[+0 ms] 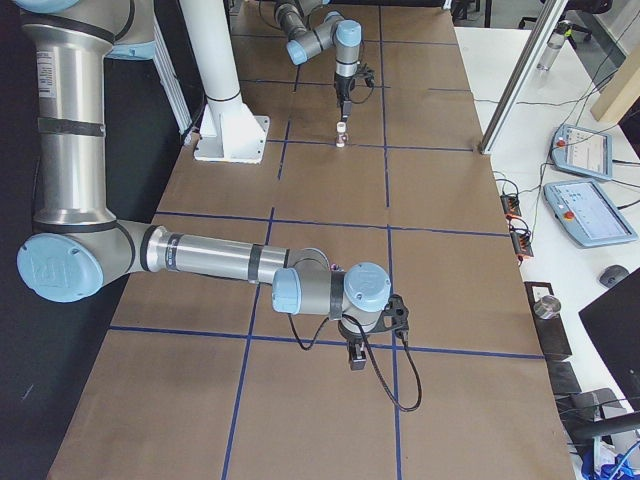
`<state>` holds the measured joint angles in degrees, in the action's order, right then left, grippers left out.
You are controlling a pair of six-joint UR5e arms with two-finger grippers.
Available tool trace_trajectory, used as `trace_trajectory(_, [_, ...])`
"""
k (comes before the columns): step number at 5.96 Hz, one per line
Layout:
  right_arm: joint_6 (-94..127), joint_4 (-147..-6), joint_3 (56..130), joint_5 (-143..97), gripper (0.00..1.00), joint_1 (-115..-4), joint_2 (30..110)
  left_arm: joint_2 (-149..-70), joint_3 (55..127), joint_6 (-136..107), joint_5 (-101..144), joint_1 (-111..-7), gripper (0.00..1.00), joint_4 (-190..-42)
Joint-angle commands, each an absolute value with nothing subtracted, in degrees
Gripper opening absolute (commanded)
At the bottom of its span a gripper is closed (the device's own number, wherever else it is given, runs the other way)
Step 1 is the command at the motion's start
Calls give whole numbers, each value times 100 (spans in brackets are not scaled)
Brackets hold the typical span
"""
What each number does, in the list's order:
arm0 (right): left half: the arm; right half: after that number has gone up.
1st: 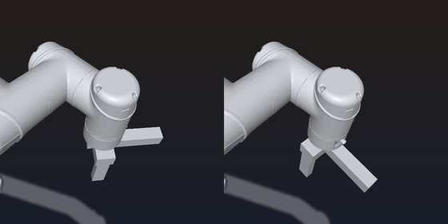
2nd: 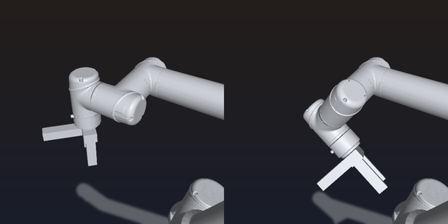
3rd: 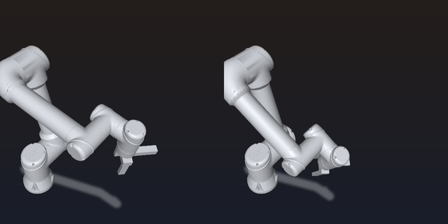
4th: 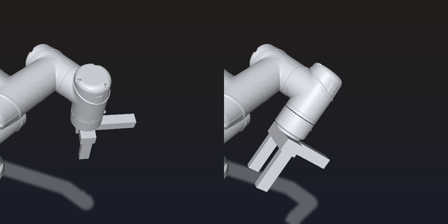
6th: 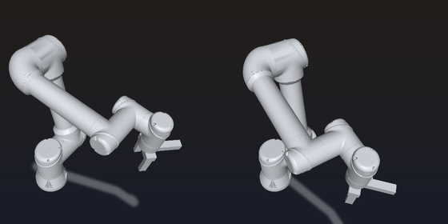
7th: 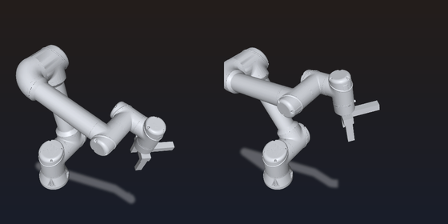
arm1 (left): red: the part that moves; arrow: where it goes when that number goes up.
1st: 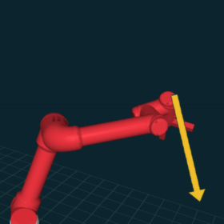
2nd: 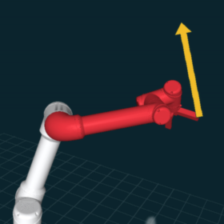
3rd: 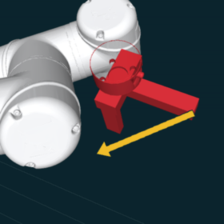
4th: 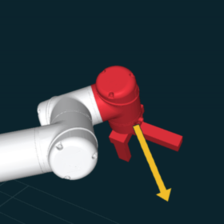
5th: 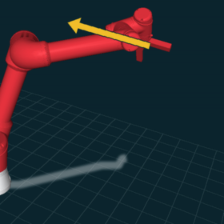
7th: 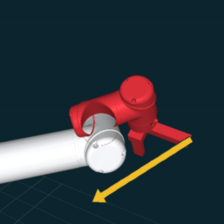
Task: Assemble PPR valve and pipe with both arms
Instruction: 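Set the white fitting upright at center, open left gripper, withdraw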
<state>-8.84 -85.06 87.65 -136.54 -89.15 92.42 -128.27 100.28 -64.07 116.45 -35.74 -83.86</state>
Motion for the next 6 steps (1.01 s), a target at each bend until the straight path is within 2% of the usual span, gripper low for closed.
trace_trajectory(1, [-879, -8499, 8841, -13746, 100, -8860, 9142, -11625, 10624, -4144, 11829, -4451, 100, -8385])
trace_trajectory(5, [-783, -8508, 8990, -13843, 100, -8728, 9044, -9358, 10477, -52, 13066, -7472, 100, -8446])
trace_trajectory(6, [-425, -8499, 9148, -13843, 100, -8693, 9044, -9047, 10189, 800, 13078, -8097, 100, -8403])
